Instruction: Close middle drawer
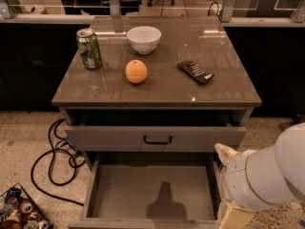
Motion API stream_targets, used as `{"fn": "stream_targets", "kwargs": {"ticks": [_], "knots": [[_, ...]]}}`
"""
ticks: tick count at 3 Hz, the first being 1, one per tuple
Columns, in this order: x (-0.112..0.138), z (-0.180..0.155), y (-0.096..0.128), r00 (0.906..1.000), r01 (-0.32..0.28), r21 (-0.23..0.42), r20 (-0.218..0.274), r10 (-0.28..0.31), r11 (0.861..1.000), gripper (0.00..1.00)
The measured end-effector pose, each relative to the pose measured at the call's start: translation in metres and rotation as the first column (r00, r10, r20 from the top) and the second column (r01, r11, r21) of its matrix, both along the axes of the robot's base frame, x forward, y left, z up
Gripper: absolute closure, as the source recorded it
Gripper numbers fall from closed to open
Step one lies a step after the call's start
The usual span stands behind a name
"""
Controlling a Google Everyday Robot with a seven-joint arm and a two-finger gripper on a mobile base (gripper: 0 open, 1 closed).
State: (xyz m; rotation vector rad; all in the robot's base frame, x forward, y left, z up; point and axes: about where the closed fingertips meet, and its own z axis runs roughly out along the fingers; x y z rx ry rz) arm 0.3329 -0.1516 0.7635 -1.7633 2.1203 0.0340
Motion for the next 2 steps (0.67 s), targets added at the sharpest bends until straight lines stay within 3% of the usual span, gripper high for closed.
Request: {"fn": "stream_targets", "kwargs": {"ticks": [1, 2], "knots": [[-0.0305, -0.0439, 0.0097, 0.9983, 0.028, -0.017, -0.052, -0.028, 0.999, 0.0], [-0.0299, -0.0467, 0.0102, 0.9984, 0.029, -0.024, -0.047, -0.03, 0.999, 0.0]]}}
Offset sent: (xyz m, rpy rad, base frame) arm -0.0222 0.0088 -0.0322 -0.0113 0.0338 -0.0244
